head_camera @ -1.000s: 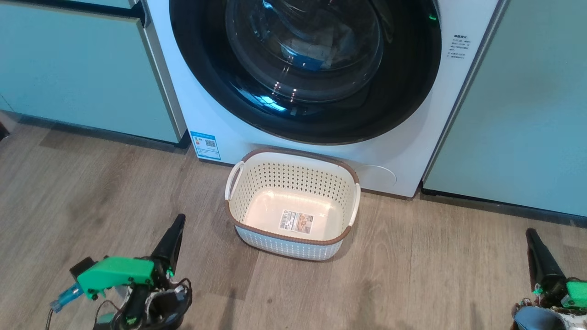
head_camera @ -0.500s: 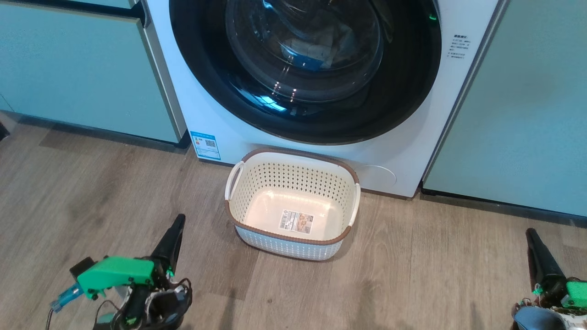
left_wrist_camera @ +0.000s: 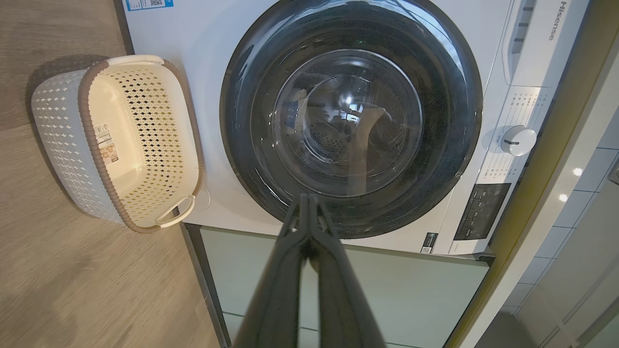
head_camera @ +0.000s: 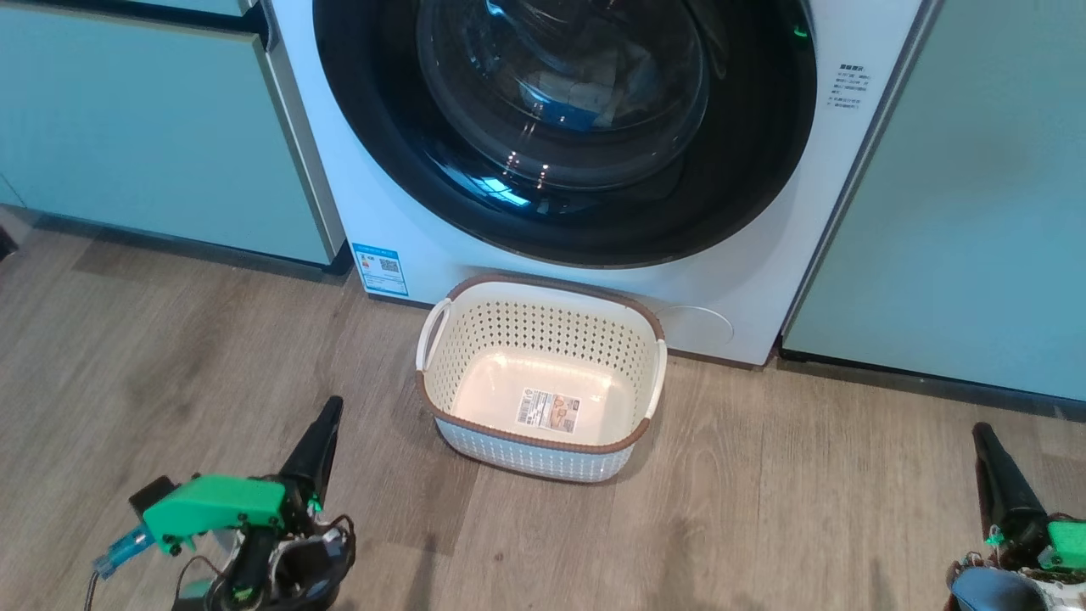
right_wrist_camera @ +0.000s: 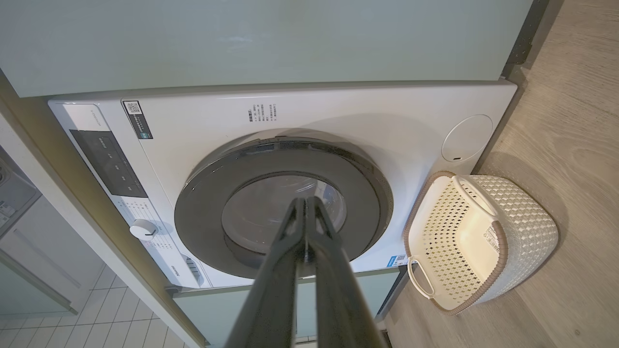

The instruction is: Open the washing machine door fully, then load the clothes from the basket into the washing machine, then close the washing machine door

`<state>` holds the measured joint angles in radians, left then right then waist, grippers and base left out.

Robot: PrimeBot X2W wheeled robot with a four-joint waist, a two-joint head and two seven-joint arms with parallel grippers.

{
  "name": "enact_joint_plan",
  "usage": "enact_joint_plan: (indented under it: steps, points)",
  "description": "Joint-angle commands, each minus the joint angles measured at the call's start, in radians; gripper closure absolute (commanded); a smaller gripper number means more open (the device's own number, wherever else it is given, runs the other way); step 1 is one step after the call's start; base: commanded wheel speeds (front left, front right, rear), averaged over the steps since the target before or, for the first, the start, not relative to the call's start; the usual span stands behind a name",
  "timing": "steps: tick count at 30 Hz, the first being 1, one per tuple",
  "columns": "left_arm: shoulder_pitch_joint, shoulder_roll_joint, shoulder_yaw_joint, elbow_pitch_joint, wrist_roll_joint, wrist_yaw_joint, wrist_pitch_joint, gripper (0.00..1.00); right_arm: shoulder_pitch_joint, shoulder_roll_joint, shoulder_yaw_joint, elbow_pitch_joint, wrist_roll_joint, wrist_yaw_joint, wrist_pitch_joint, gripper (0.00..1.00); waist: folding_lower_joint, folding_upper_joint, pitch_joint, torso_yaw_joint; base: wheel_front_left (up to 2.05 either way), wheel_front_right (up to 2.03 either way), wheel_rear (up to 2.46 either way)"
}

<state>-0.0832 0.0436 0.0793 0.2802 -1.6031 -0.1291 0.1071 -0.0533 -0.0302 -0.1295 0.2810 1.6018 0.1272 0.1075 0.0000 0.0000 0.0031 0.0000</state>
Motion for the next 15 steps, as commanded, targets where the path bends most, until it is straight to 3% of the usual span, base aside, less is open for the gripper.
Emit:
enact_joint_plan:
  steps: [1,15]
  points:
    - [-0.025,0.007,0.034,-0.035,-0.006,-0.002,0.006,1.0,-0.055,-0.02,0.016,-0.036,0.007,0.003,0.005,1.0,0.0,0.0,0.0,0.0,0.0,0.0,0.0]
    - [-0.025,0.007,0.034,-0.035,-0.006,-0.002,0.006,1.0,-0.055,-0.02,0.016,-0.036,0.007,0.003,0.005,1.0,0.0,0.0,0.0,0.0,0.0,0.0,0.0]
